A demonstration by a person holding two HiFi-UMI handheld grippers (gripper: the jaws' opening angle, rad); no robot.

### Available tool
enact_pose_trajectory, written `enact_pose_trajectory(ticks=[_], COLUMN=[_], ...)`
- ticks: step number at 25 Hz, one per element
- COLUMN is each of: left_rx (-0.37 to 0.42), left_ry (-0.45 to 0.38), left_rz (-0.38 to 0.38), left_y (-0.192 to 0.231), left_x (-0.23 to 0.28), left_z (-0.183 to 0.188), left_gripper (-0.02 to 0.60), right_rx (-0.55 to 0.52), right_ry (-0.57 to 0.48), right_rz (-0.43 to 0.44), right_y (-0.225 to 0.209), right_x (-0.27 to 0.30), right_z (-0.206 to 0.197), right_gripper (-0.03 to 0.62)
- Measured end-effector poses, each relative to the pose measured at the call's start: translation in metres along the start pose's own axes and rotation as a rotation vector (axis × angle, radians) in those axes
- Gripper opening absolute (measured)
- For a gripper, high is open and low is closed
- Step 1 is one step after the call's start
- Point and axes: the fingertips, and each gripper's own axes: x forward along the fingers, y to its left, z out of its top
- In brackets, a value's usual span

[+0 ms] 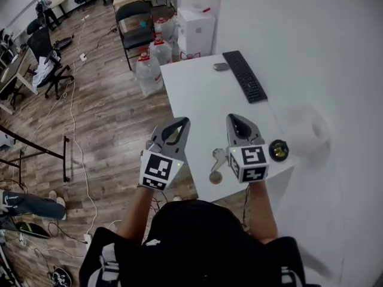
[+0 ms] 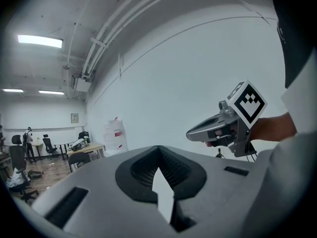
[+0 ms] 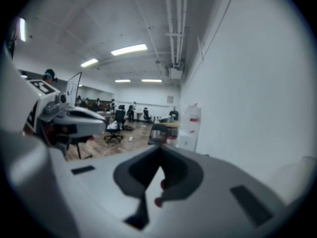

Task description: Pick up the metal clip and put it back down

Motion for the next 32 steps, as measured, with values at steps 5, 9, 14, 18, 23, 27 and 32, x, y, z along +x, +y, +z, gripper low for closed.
enact_pose_trajectory(ticks=[5,9,14,18,23,27,32], left_rx=[0.032,0.041,0.037,0.027,0.031,0.027,0.023], left_ry=[-0.042,-0.069,-0.085,-0.080,-0.075,-0.076,-0.083], left_rz=[0.004,0.016,0.030,0.040,0.047,0.051,0.056], left_y=[0.001,0.004,0.013,0.016,0.018,0.020,0.023], left_x=[-0.002,-0.004,-0.005,-0.006,-0.006,-0.005,-0.005], left_z=[0.020,0.031,0.037,0.036,0.032,0.031,0.035], left_gripper=[0.025,0.025,0.025,0.025,0.025,0.025,0.025], right_rx=[-0.013,-0.027,-0.018,-0.040,-0.046,-0.053,-0.047], right_ry=[-0.061,-0.092,-0.123,-0.134,-0.135,-0.130,-0.129], right_rz=[-0.018,-0.025,-0.028,-0.026,-0.023,-0.015,-0.012], right_y=[-0.002,-0.006,-0.007,-0.005,-0.004,-0.003,-0.002], right_x=[-0.007,-0.012,-0.016,-0.019,-0.016,-0.014,-0.013], right_z=[0.020,0.031,0.044,0.048,0.045,0.043,0.045], right_gripper=[0.034,0.034,0.034,0.034,0.034,0.034,0.034])
